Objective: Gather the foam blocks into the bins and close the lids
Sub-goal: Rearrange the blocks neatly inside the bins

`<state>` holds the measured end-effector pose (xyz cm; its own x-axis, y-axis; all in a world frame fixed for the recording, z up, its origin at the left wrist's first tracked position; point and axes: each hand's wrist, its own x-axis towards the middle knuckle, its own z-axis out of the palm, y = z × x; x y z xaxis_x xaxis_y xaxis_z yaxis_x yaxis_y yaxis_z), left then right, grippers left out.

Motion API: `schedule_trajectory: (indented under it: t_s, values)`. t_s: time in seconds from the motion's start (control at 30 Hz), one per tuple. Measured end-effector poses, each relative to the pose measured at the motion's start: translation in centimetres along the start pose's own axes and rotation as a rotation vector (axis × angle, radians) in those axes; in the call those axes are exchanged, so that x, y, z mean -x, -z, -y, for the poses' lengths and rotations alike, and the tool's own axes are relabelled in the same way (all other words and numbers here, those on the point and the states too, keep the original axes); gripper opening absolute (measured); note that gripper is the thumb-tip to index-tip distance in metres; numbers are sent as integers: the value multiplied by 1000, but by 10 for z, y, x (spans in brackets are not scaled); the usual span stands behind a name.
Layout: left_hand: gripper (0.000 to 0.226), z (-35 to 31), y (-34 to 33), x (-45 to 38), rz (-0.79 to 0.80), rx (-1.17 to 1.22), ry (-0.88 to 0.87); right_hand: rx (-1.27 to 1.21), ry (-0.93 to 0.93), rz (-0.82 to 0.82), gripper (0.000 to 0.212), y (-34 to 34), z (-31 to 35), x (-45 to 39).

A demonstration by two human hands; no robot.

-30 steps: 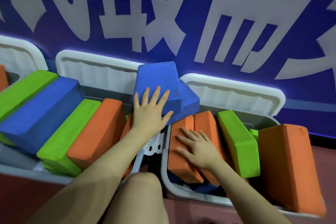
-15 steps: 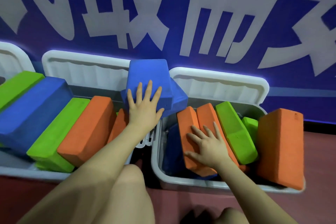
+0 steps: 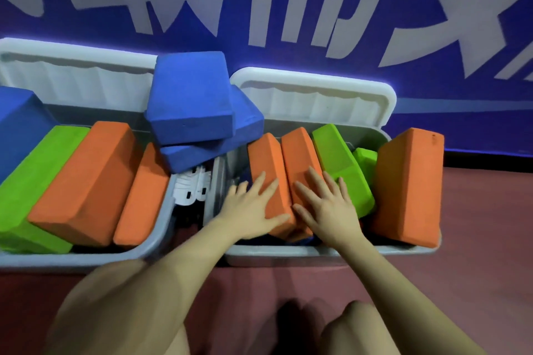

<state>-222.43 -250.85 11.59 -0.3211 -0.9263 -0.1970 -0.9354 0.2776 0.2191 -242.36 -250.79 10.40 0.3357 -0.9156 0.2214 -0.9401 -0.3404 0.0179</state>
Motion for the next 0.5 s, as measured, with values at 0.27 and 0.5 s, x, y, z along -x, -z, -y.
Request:
schedule_trajectory:
  t_s: [0.27, 0.5]
  values:
    - [97, -11, -24, -10, -19, 369, 51, 8, 52, -123, 48, -7, -12, 9]
    - [77, -5, -13, 1, -191, 298, 11, 30, 118, -154, 57, -12, -16, 8]
